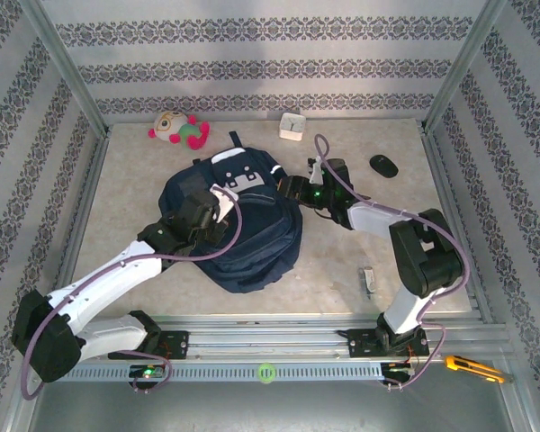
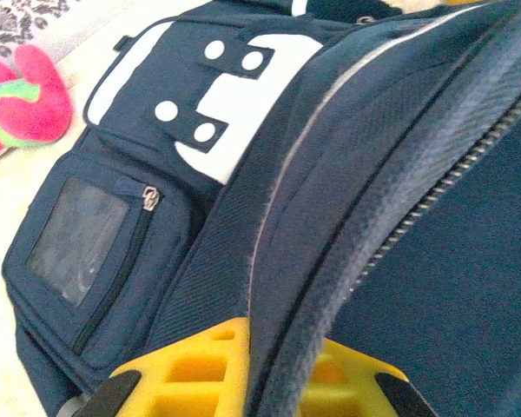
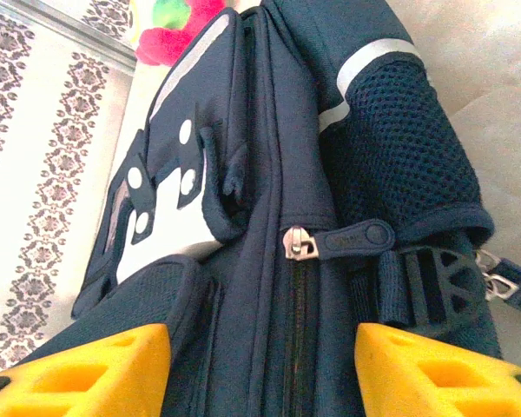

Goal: Pack the student bag

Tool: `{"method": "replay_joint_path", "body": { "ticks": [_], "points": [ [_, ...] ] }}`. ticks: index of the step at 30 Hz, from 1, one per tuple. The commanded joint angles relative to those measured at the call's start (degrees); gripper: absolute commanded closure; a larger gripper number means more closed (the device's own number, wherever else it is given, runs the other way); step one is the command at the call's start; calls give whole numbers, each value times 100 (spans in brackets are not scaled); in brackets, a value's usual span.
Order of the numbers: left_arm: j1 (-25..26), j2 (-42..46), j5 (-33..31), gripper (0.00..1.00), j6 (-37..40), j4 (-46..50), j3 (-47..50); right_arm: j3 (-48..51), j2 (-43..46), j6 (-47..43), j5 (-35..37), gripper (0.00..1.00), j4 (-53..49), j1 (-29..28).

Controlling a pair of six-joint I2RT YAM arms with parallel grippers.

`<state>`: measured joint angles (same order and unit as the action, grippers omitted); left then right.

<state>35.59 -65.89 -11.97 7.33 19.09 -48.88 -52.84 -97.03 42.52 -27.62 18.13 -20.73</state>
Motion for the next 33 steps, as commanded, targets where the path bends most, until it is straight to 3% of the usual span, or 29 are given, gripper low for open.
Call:
{"method": "replay_joint_path", "body": {
  "ticks": [1, 7, 12, 16, 27, 33],
  "points": [
    [-129, -15, -311, 100, -224, -172, -208, -121, 805, -675, 273, 38, -1130, 249],
    [-184, -83, -287, 100, -197, -229, -257, -73, 2267, -1873, 1717, 31, -4486, 743],
    [-197, -141, -196, 100, -268, -193, -265, 362, 2841, -1865, 2153, 28, -6102, 1509],
    [-201, -163, -122, 100, -311, -167, -269, 1028, 3023, -1332, 2060, 25, -6070, 1938],
    [-202, -139, 2, 99, -399, -286, -192, 1513, 2071, -1306, 2069, 21, -5912, 1941],
    [-211, -93, -34, 99, -399, -284, -108, 1505, 2019, -1243, 1745, 28, -6121, 1839]
  ]
}}
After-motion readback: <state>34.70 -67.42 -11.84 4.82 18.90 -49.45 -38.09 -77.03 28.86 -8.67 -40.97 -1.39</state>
